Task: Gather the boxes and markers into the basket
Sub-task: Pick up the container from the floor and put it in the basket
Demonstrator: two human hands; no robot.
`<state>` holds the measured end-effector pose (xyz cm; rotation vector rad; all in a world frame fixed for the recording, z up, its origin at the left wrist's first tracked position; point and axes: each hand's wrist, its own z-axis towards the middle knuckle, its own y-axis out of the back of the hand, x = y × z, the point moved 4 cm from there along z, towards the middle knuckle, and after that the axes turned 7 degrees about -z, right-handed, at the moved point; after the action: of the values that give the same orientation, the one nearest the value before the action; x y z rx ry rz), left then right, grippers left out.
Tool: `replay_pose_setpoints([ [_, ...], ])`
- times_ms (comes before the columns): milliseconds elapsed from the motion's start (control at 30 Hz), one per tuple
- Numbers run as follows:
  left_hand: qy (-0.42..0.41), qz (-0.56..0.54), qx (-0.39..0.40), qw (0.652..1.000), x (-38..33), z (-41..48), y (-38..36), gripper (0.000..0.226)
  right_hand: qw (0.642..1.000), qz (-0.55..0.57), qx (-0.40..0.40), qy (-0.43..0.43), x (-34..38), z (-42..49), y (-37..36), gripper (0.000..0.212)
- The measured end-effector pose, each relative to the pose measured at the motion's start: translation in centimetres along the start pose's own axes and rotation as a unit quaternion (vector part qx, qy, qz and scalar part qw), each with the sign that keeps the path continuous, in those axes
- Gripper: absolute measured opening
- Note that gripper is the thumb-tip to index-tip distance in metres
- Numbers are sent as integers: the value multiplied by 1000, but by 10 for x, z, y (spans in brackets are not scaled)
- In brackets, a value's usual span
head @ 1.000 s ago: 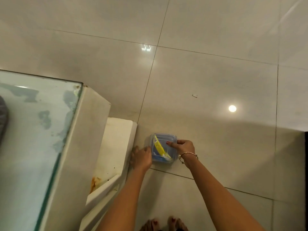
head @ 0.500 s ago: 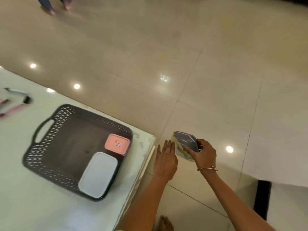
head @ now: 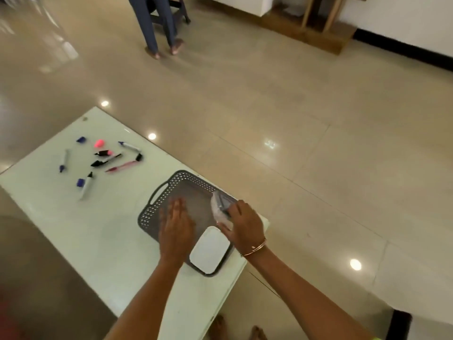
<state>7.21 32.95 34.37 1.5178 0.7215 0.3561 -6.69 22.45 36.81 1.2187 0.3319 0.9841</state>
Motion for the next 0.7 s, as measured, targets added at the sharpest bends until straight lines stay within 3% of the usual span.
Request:
replay_pose_setpoints([
  [100, 50, 0, -32, 998, 64, -14, 5, 60, 997, -36, 18, 71, 61, 9, -34, 42],
  [200, 62, 3, -49, 997, 101, -25, 3, 58, 992, -57, 30, 112, 104, 10, -74, 20],
  [300, 62, -2, -54, 997, 124, -26, 0, 58, 985, -81, 67, 138, 133, 6, -121, 27],
  [467, 37, -10, -50, 998, 147, -9, -15, 57, 971, -108, 158, 146, 149, -1, -180, 25],
  [700, 5, -13, -36, 999, 152, 7, -42, 54, 951, -130, 269, 87, 141, -8, -225, 30],
])
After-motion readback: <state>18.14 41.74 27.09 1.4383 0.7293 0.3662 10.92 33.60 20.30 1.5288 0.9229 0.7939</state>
